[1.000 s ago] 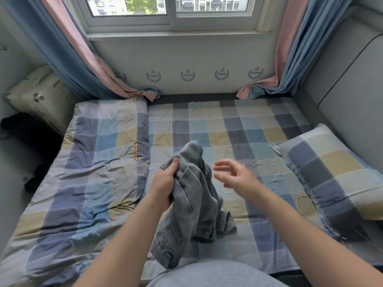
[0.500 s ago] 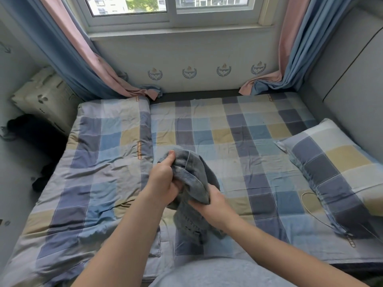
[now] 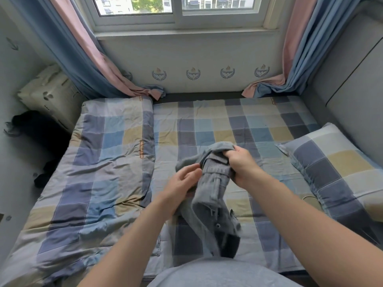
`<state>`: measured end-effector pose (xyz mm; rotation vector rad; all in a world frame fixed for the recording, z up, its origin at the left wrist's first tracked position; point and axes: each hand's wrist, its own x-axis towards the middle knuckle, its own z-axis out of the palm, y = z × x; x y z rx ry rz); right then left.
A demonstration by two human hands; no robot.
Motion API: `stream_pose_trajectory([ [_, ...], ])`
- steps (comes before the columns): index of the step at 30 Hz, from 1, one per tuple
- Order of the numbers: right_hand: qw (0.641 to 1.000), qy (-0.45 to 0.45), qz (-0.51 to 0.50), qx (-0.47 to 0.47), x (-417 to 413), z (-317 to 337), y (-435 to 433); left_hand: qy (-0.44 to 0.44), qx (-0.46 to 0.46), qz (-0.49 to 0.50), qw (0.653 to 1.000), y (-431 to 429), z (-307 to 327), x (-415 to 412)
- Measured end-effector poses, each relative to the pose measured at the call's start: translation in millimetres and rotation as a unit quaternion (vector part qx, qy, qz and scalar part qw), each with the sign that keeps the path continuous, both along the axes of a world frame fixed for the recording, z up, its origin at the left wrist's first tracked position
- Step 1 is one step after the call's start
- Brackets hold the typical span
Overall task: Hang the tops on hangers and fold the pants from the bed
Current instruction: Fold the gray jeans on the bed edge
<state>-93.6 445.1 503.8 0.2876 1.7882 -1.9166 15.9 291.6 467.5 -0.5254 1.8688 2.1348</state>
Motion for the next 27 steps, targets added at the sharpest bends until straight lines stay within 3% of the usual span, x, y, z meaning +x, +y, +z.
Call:
stream_pose_trajectory([
  [5, 0.987, -0.088, -0.067, -0.12, -8, 33, -5, 0.097, -0.053, -0.059, 0.992, 3, -21, 18],
  [8, 0.972, -0.122, -0.074, -0.187, -7, 44, -5, 0.103, -0.136, -0.032, 0.985, 7, -35, 16],
  [13, 0.962, -0.123, -0.12, -0.21, -9, 45, 9, 0.097, -0.211, 0.068, 0.97, 1, -37, 11],
  [16, 0.967, -0.137, -0.146, -0.159, -15, 31, 28, 0.115, -0.238, 0.086, 0.961, -7, -21, 5],
  [19, 0.985, -0.122, -0.096, -0.071, -11, 18, 43, 0.134, -0.276, 0.06, 0.95, -10, 1, -3],
  [21, 0.997, -0.029, -0.046, 0.052, -2, 12, 51, 0.148, -0.314, 0.045, 0.937, -9, 18, -6],
  [22, 0.99, 0.055, 0.0, 0.128, 3, 9, 54, 0.159, -0.332, 0.04, 0.929, -8, 25, -8],
  [24, 0.959, 0.175, 0.144, 0.172, 20, 6, 52, 0.169, -0.36, 0.028, 0.917, -2, 36, -13],
  [27, 0.928, 0.176, 0.284, 0.166, 46, -6, 39, 0.154, -0.373, -0.02, 0.915, 5, 49, -17],
])
